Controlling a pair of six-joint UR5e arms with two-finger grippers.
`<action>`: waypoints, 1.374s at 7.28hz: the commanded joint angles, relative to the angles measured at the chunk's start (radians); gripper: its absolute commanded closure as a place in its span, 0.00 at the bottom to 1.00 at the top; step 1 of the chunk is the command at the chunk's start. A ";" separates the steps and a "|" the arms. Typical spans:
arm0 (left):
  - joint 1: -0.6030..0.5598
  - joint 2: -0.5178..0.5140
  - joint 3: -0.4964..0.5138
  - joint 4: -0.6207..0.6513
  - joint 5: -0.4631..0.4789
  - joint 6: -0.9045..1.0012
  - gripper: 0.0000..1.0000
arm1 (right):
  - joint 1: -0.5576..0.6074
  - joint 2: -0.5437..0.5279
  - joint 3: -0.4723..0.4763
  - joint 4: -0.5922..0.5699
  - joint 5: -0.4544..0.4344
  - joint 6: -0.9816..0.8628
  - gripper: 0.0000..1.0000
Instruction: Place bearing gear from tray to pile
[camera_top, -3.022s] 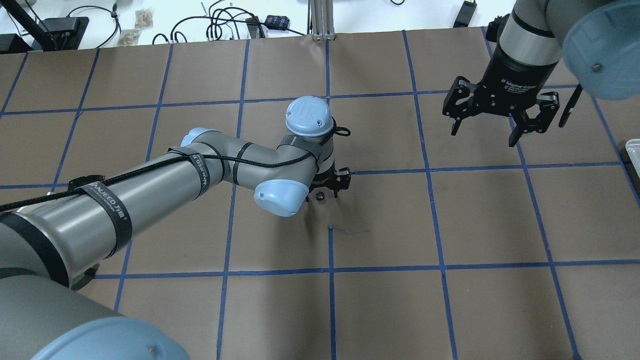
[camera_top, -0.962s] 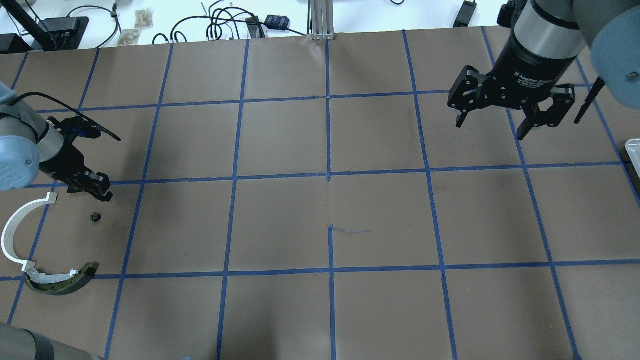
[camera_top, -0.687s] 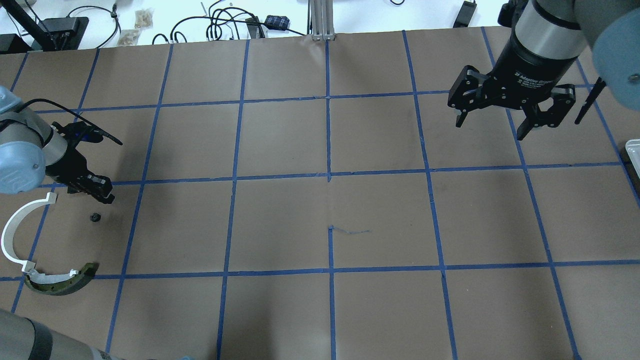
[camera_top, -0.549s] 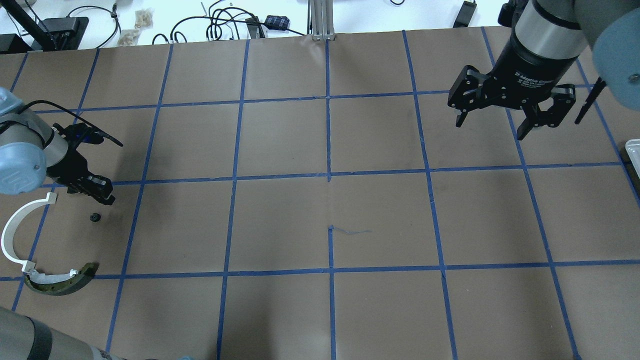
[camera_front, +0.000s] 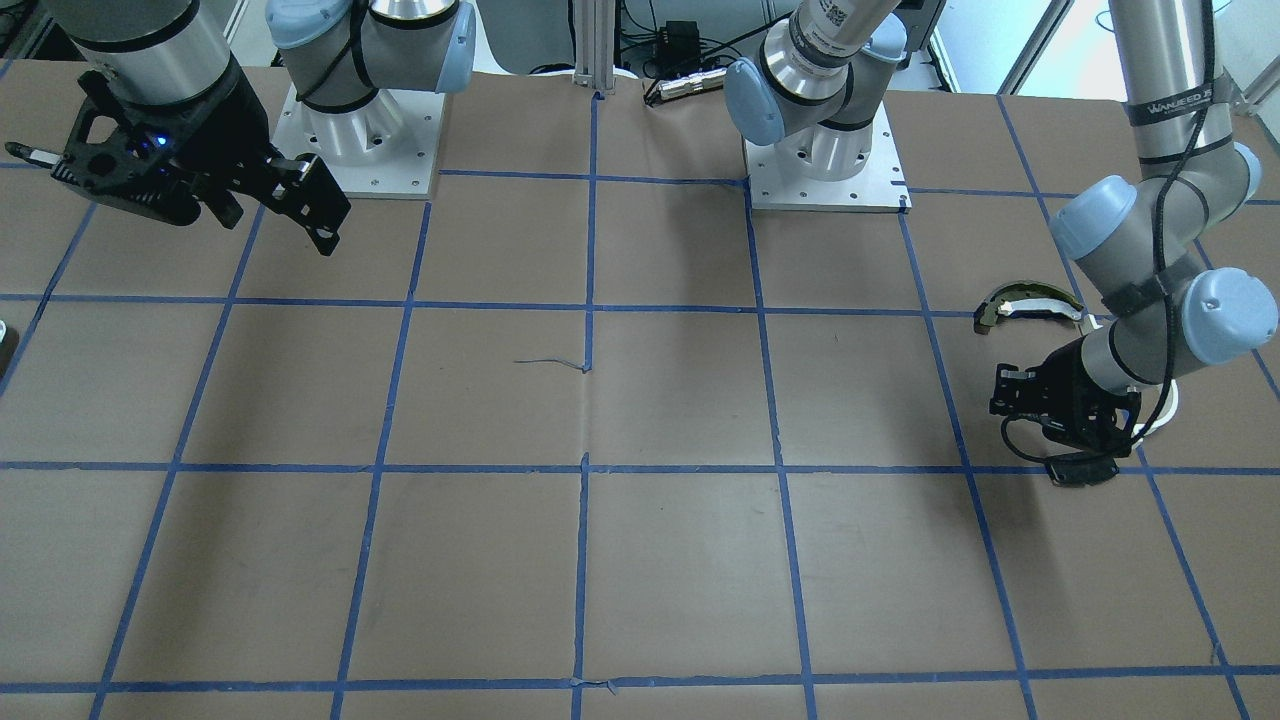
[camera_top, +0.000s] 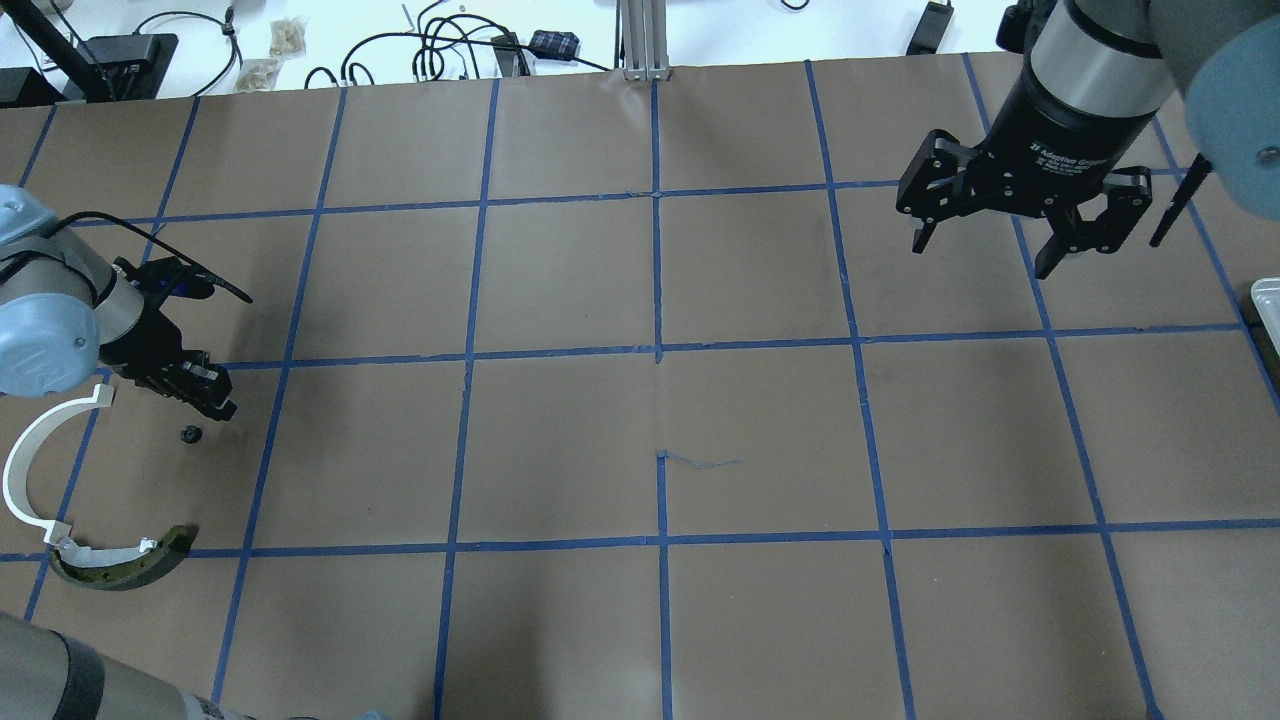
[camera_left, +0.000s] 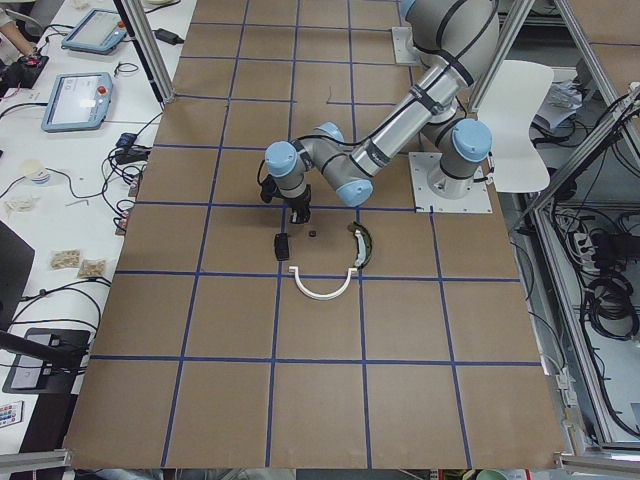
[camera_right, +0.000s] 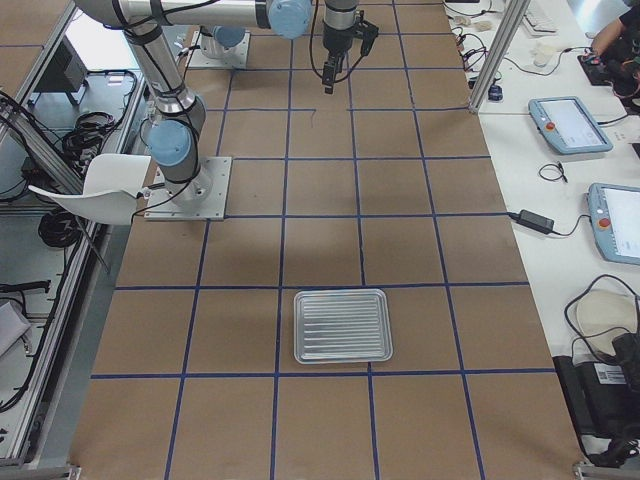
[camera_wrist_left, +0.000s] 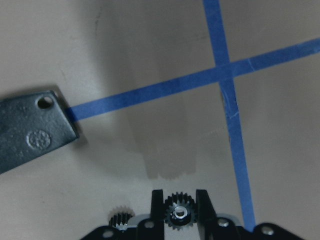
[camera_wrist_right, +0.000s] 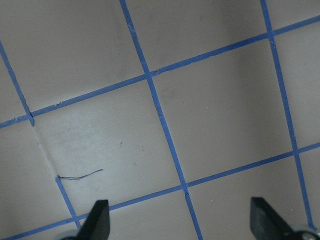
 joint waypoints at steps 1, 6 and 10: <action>0.001 0.003 -0.002 0.000 0.001 0.001 0.97 | 0.000 -0.002 0.000 0.001 0.001 -0.001 0.00; 0.014 0.005 -0.008 -0.003 0.029 0.002 0.81 | 0.000 -0.001 0.000 0.000 -0.011 -0.002 0.00; 0.013 0.009 -0.008 -0.005 0.027 -0.018 0.29 | 0.000 -0.002 0.000 0.002 -0.014 -0.002 0.00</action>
